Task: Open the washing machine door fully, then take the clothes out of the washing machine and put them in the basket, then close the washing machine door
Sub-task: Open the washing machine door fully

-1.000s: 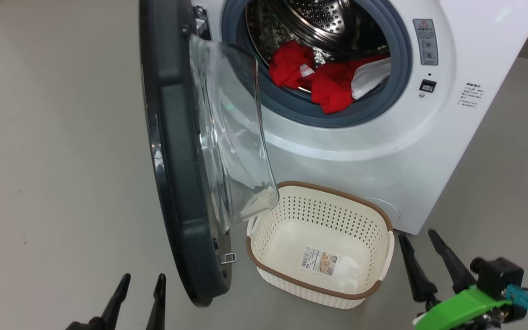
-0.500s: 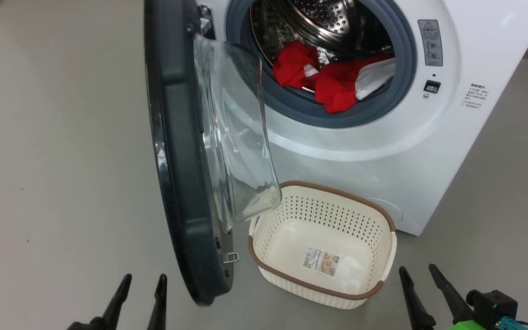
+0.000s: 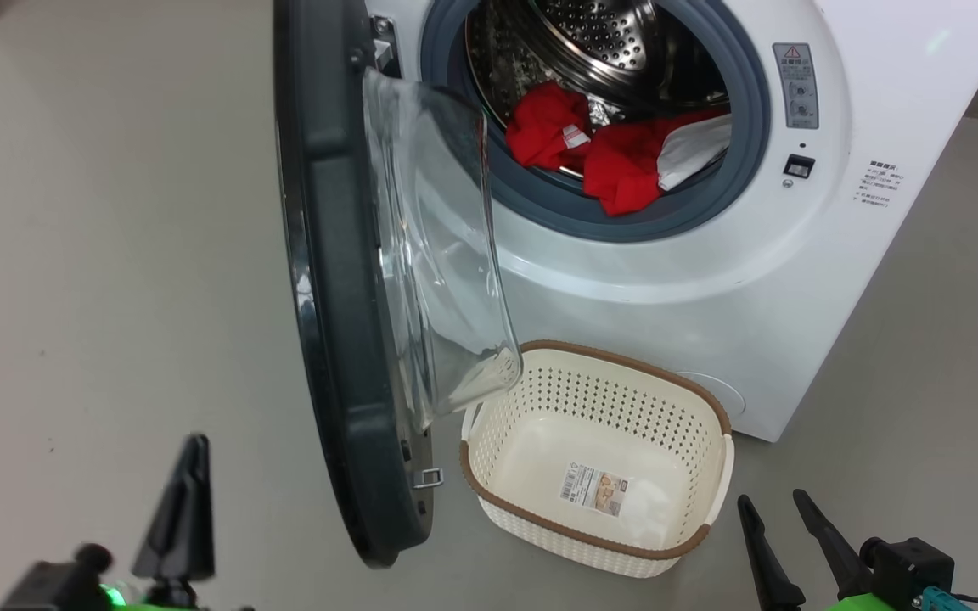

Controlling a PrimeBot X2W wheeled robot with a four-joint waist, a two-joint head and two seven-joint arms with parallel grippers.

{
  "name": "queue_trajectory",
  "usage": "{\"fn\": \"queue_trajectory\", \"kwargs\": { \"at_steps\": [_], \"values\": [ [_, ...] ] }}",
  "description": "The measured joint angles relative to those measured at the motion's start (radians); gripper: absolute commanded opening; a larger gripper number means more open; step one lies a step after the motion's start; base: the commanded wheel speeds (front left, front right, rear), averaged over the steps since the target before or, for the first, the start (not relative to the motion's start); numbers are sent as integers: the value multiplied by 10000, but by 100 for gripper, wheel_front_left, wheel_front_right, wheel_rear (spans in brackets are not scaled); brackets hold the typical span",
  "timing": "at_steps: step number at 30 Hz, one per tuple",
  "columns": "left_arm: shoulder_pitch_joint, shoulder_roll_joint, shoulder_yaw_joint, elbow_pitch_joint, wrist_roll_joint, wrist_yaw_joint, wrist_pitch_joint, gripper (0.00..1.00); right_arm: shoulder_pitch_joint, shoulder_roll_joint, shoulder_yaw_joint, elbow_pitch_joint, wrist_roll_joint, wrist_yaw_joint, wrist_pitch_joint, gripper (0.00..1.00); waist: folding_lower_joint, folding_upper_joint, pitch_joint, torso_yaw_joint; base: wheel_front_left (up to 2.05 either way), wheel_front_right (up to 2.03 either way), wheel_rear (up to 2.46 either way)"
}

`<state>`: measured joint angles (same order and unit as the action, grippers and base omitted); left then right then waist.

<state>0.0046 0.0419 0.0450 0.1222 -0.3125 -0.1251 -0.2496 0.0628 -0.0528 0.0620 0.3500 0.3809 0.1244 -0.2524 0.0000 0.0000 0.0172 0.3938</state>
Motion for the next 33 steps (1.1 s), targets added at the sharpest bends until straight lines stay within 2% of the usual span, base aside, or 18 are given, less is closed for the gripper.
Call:
{"fn": "queue_trajectory", "kwargs": {
  "at_steps": [5,7,11,16,20,25,33],
  "values": [
    [-266,-4,259,-1122,-261,0,-2,0,0,17,-19,-50,-35,0,0,100,0,0,-52,-21,0,0,0],
    [-372,-2,142,-2044,-360,17,-33,0,0,19,-42,-81,-46,0,0,100,0,0,-64,-48,0,0,0],
    [-472,-2,-481,-3275,-393,121,-73,0,0,25,-38,-128,-46,0,0,100,0,0,-60,-89,0,0,0],
    [-469,6,-1739,-4096,-372,207,-84,0,0,33,-25,-174,-61,0,0,100,0,0,-19,-144,0,0,0],
    [-441,13,-2884,-4010,-245,203,-84,0,-1,38,-12,-201,-59,0,0,100,0,0,18,-183,0,0,0],
    [-175,38,-3802,-2924,-307,190,-82,0,-4,48,59,-228,-61,0,0,100,0,0,62,-255,0,0,0],
    [-95,63,-3963,-1011,-970,192,-75,0,-17,59,142,-249,-132,0,0,100,0,0,225,-395,0,0,0]
  ]
}}
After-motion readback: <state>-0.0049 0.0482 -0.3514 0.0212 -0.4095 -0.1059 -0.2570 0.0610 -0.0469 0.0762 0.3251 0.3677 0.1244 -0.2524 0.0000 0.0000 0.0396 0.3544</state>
